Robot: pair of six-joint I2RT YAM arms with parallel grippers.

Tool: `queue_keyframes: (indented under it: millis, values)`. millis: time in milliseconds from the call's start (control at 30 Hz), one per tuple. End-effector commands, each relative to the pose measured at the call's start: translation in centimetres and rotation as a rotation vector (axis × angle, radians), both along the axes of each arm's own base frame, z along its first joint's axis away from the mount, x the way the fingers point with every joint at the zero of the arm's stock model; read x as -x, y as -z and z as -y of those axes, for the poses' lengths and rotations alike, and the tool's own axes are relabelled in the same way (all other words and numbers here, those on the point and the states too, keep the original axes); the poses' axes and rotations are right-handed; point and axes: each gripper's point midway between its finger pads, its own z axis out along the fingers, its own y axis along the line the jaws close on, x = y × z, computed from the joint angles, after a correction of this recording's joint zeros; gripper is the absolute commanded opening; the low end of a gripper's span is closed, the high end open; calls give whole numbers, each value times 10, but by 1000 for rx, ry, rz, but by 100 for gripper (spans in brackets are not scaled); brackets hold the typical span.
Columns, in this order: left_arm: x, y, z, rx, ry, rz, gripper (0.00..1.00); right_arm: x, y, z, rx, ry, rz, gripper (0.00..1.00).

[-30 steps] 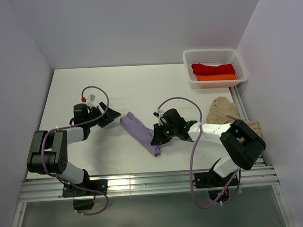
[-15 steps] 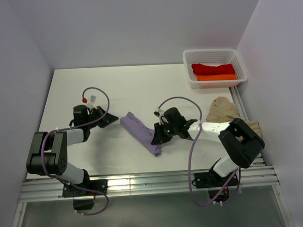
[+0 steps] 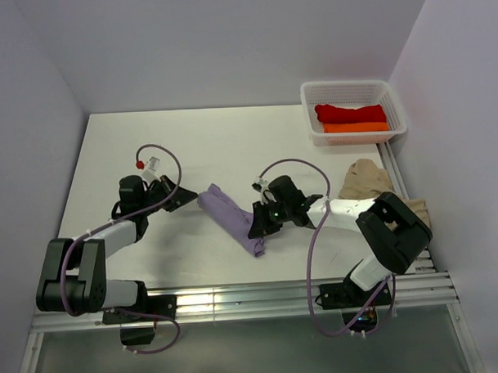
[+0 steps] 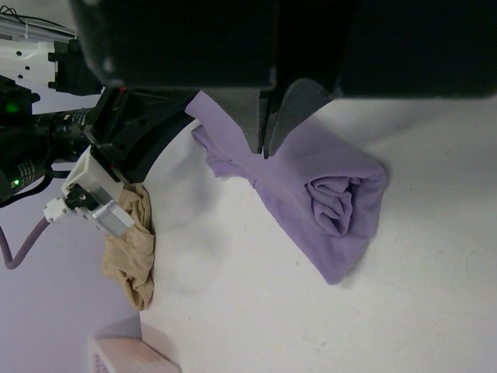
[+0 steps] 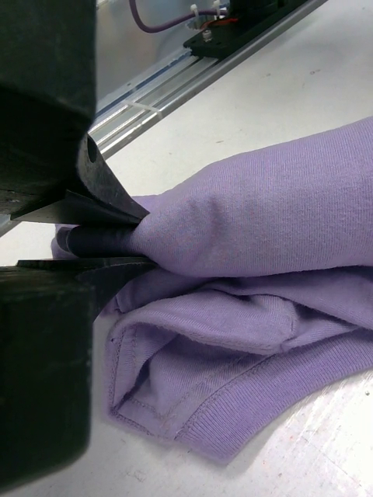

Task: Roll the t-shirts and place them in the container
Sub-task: Roll the tshirt

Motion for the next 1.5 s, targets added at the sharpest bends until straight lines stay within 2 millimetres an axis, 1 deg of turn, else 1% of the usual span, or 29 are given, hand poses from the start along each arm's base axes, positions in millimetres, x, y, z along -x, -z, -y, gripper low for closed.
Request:
queue_keyframes:
  millis: [0, 167, 267, 333, 367, 400, 467, 500, 533, 567, 633, 667, 700, 767, 800, 833, 867, 900, 1000, 1033, 1067, 1100, 1167, 1200, 1233, 1267, 1333, 1433, 1467]
  values:
    - [-7, -1, 7, -3, 16, -3, 0, -2, 17, 13, 90, 29, -23, 0]
    - [-15, 6, 15, 9, 22, -21, 0, -3, 16, 13, 90, 25, -19, 0]
    - [-26, 15, 24, 11, 17, -31, 0, -4, 16, 12, 87, 28, -24, 0]
    - [-37, 27, 31, -2, 10, -53, 0, -3, 19, 12, 94, 31, -34, 0]
    - [-39, 39, 36, -10, 9, -86, 0, -3, 20, 13, 99, 35, -38, 0]
    - [-46, 39, 37, -13, 0, -83, 0, -2, 22, 14, 103, 36, -44, 0]
    - [-52, 51, 39, -38, -26, -119, 0, -2, 28, 16, 120, 47, -62, 0]
    - [-60, 58, 41, -53, -39, -136, 0, -3, 30, 17, 129, 54, -68, 0]
    - [-59, 68, 40, -76, -49, -177, 0, -3, 34, 19, 139, 63, -77, 0]
    - [-66, 74, 40, -109, -78, -186, 0, -4, 34, 19, 142, 71, -76, 0]
    - [-67, 84, 41, -142, -90, -219, 0, -5, 33, 19, 133, 81, -74, 0]
    - [-67, 90, 39, -165, -106, -241, 0, -4, 31, 19, 129, 85, -70, 3]
    - [-67, 91, 39, -173, -110, -249, 0, -7, 30, 21, 135, 100, -57, 11]
    - [-67, 95, 39, -188, -117, -263, 1, -10, 22, 21, 127, 113, -32, 17]
    - [-67, 95, 39, -193, -120, -266, 0, -13, 20, 24, 138, 128, -21, 28]
    - [-67, 94, 39, -197, -121, -266, 0, -15, 15, 25, 135, 141, 0, 34]
    - [-66, 93, 39, -204, -126, -268, 0, -16, 11, 26, 134, 149, 13, 44]
    - [-66, 92, 39, -210, -130, -267, 0, -20, 9, 30, 144, 179, 29, 50]
    - [-65, 86, 39, -243, -155, -272, 0, -22, -6, 37, 132, 235, 75, 68]
    - [-65, 84, 38, -250, -165, -275, 0, -23, -13, 42, 126, 261, 106, 69]
    - [-66, 77, 40, -253, -170, -268, 0, -23, -16, 45, 123, 278, 116, 74]
    - [-64, 78, 39, -268, -180, -283, 0, -23, -20, 47, 112, 308, 120, 82]
    - [-64, 71, 42, -267, -188, -283, 0, -23, -25, 57, 101, 361, 153, 85]
    - [-62, 72, 41, -281, -194, -299, 0, -24, -30, 57, 78, 381, 166, 87]
    - [-62, 70, 42, -283, -195, -301, 1, -21, -26, 59, 83, 386, 159, 88]
    - [-64, 66, 45, -284, -194, -294, 0, -22, -25, 60, 84, 393, 157, 93]
    - [-64, 64, 48, -296, -194, -302, 1, -19, -16, 60, 96, 392, 125, 94]
    - [-61, 66, 48, -316, -198, -321, 0, -12, -9, 51, 51, 383, 75, 94]
    - [-63, 65, 50, -320, -198, -320, 0, -13, -14, 44, 1, 381, 70, 94]
